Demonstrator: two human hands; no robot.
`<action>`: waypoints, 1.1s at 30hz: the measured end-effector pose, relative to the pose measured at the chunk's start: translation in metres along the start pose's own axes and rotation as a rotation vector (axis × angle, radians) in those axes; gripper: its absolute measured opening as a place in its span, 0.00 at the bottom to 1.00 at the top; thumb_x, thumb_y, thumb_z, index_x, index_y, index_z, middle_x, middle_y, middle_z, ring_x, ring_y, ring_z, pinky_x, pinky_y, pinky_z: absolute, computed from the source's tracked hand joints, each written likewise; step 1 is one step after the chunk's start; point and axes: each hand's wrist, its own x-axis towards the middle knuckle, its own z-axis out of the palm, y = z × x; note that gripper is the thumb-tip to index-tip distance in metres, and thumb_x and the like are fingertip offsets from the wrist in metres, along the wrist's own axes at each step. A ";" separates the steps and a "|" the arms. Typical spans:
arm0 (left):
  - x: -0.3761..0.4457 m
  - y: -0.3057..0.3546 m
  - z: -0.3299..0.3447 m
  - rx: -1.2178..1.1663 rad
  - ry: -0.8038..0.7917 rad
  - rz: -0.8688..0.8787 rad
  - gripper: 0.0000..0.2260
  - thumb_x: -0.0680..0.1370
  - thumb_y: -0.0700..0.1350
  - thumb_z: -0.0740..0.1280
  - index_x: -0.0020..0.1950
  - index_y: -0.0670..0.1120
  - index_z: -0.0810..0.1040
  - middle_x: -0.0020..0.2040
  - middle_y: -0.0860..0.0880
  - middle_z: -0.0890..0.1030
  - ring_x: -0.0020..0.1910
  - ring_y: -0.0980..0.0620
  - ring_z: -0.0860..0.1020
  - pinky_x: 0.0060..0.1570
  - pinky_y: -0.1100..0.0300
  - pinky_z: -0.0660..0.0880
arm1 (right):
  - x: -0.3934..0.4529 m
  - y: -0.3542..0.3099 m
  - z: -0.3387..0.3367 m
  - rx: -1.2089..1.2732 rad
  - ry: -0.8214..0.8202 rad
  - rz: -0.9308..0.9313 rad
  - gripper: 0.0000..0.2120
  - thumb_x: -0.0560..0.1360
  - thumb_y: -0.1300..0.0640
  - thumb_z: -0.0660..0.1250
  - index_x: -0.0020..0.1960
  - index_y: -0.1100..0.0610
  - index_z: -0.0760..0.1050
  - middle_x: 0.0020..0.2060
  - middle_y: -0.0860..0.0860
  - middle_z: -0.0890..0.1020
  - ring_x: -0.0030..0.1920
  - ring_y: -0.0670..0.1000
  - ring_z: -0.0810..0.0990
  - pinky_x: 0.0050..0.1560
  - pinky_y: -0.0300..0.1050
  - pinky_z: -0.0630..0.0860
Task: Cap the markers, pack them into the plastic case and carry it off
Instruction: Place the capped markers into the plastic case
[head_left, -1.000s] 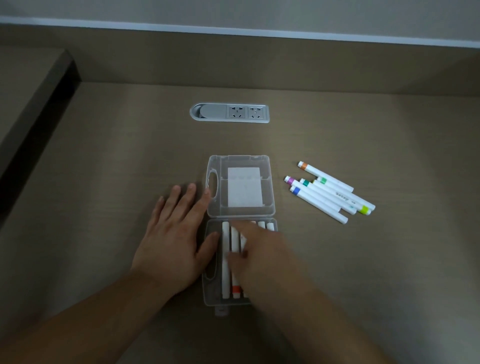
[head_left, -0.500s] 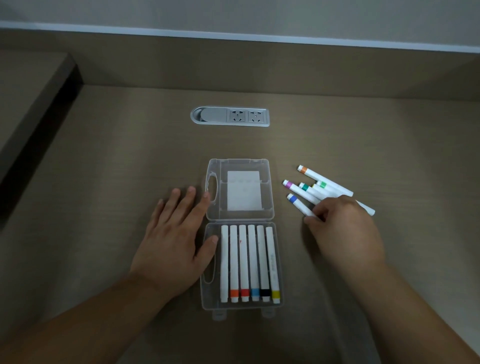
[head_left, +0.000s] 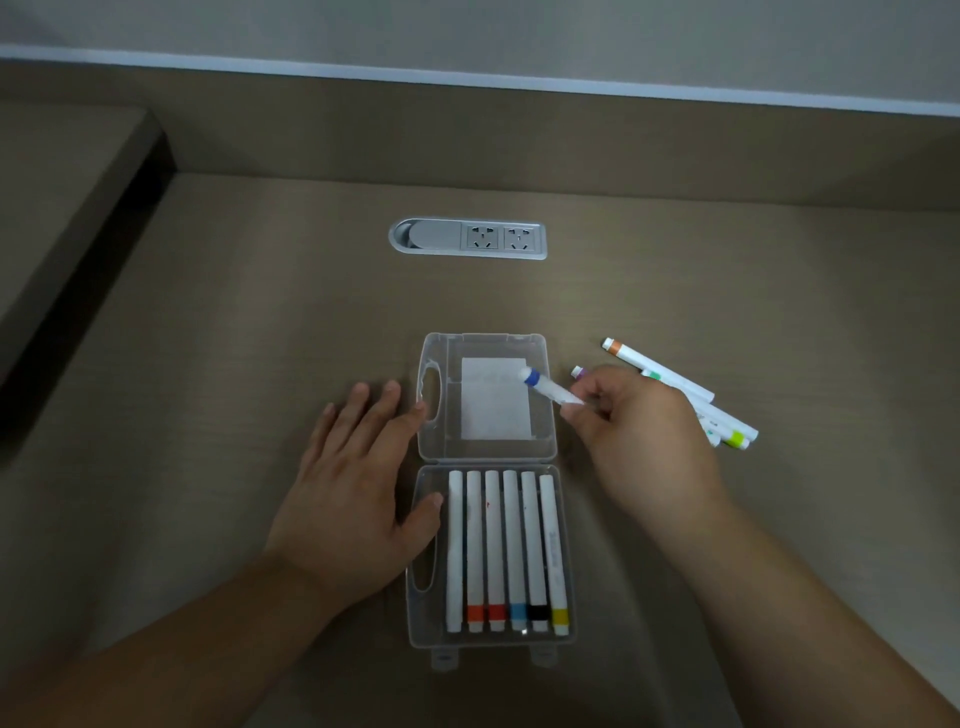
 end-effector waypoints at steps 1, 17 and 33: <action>0.000 0.000 0.000 0.003 0.000 -0.002 0.37 0.74 0.67 0.55 0.81 0.56 0.52 0.82 0.52 0.50 0.81 0.54 0.40 0.79 0.47 0.44 | 0.000 -0.002 0.001 -0.102 0.004 -0.078 0.02 0.75 0.51 0.69 0.47 0.48 0.79 0.34 0.46 0.82 0.37 0.51 0.80 0.36 0.43 0.71; -0.001 0.001 -0.002 -0.010 0.008 0.001 0.37 0.74 0.67 0.55 0.81 0.57 0.52 0.82 0.52 0.50 0.81 0.53 0.40 0.79 0.48 0.42 | 0.014 -0.007 0.020 0.098 -0.083 -0.137 0.09 0.76 0.60 0.64 0.48 0.47 0.79 0.38 0.45 0.77 0.32 0.44 0.75 0.34 0.35 0.69; -0.001 0.001 -0.002 -0.001 0.006 0.001 0.37 0.74 0.67 0.54 0.81 0.57 0.50 0.82 0.52 0.48 0.80 0.54 0.39 0.79 0.48 0.42 | 0.022 -0.013 0.029 0.134 -0.012 0.056 0.05 0.73 0.58 0.71 0.41 0.53 0.76 0.31 0.47 0.81 0.29 0.44 0.78 0.34 0.43 0.76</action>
